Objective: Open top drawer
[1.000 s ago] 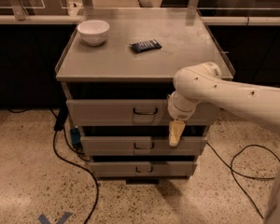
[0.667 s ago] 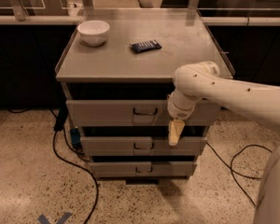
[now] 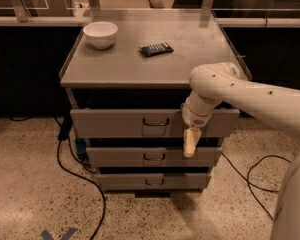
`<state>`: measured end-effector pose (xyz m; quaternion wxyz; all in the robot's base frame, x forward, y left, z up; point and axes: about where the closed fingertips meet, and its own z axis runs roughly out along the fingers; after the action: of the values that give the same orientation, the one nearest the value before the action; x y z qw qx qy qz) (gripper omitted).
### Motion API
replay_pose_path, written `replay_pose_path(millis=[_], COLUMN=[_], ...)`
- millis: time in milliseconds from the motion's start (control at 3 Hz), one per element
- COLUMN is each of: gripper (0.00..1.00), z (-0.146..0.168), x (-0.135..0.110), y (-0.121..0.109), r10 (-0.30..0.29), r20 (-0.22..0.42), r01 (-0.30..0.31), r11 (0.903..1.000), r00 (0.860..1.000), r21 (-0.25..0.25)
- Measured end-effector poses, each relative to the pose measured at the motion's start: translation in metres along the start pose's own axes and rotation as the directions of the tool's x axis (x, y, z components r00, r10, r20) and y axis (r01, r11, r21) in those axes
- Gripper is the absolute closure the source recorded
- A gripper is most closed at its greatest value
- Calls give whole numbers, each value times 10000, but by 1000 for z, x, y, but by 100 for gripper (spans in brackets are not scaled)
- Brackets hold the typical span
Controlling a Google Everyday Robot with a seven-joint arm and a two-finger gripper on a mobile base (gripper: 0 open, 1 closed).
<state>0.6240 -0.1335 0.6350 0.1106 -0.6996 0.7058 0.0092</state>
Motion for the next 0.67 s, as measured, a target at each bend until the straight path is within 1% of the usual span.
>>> replay_pose_path(millis=[333,667], gripper=[0,0], z=[-6,-28], x=[5,17], y=[9,25], r10=[78,386], r20=[166,918], r01=[-69,-214], r11=[9983,9831], r00=[9998,9950], r21=[-578,-1819])
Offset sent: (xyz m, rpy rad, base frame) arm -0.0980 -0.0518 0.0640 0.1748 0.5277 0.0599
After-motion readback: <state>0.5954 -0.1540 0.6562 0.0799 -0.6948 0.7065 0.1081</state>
